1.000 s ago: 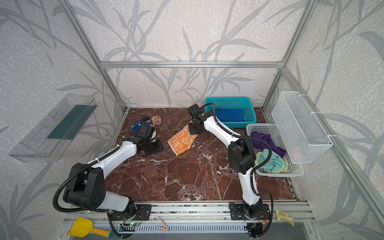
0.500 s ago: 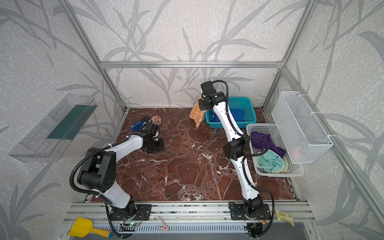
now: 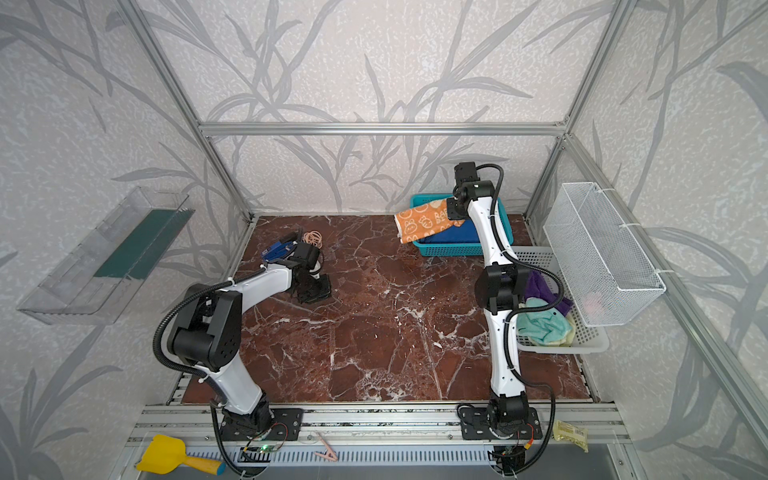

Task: Fold and stack the towels
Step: 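Carry the folded towel to the teal basket with the right gripper while the left releases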

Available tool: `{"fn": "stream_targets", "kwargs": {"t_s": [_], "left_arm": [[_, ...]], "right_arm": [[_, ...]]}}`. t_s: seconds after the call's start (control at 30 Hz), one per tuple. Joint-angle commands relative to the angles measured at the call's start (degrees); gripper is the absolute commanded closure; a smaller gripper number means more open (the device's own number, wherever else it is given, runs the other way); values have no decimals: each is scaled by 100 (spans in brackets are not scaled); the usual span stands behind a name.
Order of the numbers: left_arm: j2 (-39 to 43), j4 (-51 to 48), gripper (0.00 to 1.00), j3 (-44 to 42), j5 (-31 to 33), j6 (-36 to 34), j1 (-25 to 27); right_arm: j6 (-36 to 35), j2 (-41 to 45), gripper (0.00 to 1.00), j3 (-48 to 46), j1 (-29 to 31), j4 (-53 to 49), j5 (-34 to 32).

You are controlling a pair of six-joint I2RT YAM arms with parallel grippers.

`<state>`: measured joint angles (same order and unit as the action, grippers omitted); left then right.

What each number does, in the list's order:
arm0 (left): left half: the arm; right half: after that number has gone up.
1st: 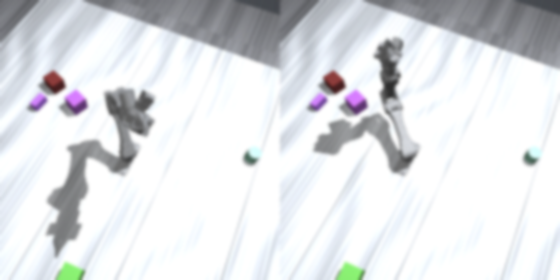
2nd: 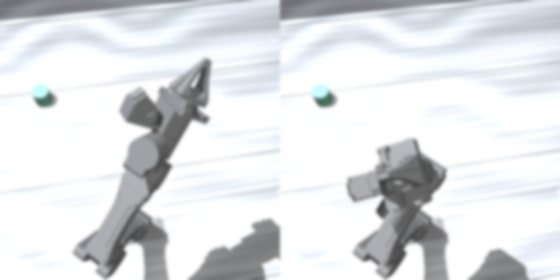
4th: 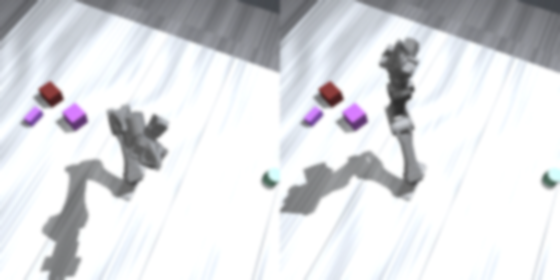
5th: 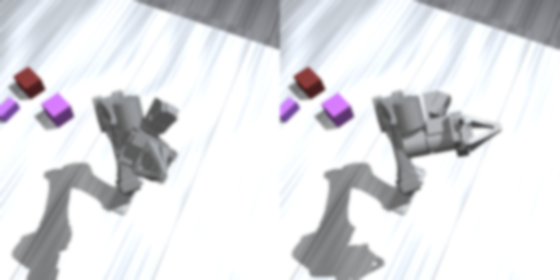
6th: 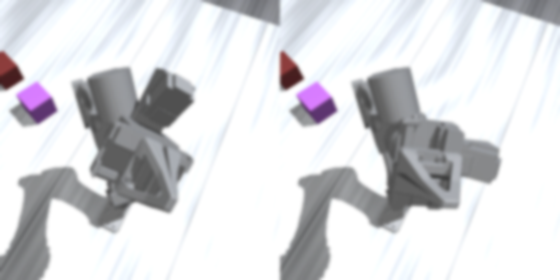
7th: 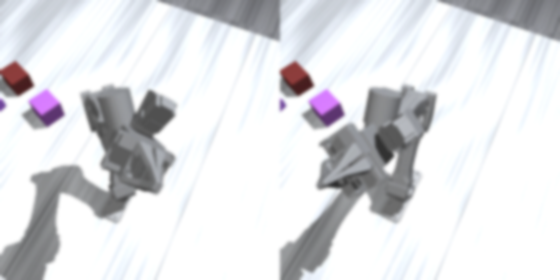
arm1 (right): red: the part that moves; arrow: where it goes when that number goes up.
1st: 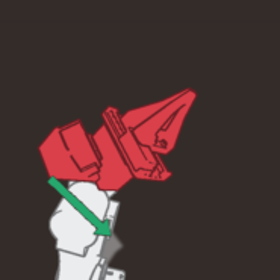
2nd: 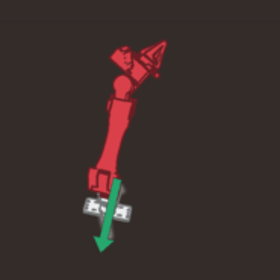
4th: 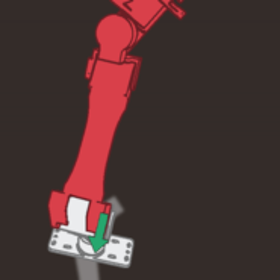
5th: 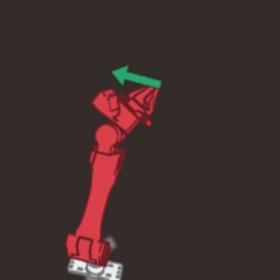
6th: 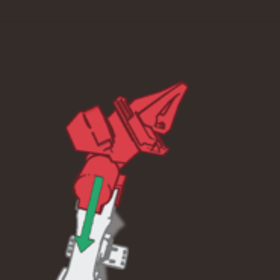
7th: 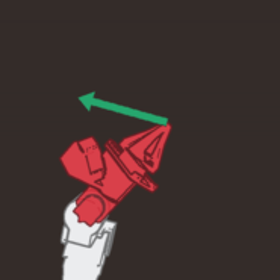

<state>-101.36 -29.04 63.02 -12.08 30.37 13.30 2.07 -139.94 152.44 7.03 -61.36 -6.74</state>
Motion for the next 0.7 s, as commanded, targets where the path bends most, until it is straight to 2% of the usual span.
{"fn": "stream_targets", "kwargs": {"t_s": [0.0, 0.4, 0.67], "left_arm": [[-97, -175, 71, 166, 61, 83, 41], [-358, -371, 72, 304, 185, 161, 98], [-601, -481, 73, 531, 172, 153, 166]], "right_arm": [[-224, -334, 100, 293, -49, 99, -286], [-381, -1054, 100, 107, -357, 629, -689], [-479, -1220, 100, -74, -452, 832, -1086]]}}
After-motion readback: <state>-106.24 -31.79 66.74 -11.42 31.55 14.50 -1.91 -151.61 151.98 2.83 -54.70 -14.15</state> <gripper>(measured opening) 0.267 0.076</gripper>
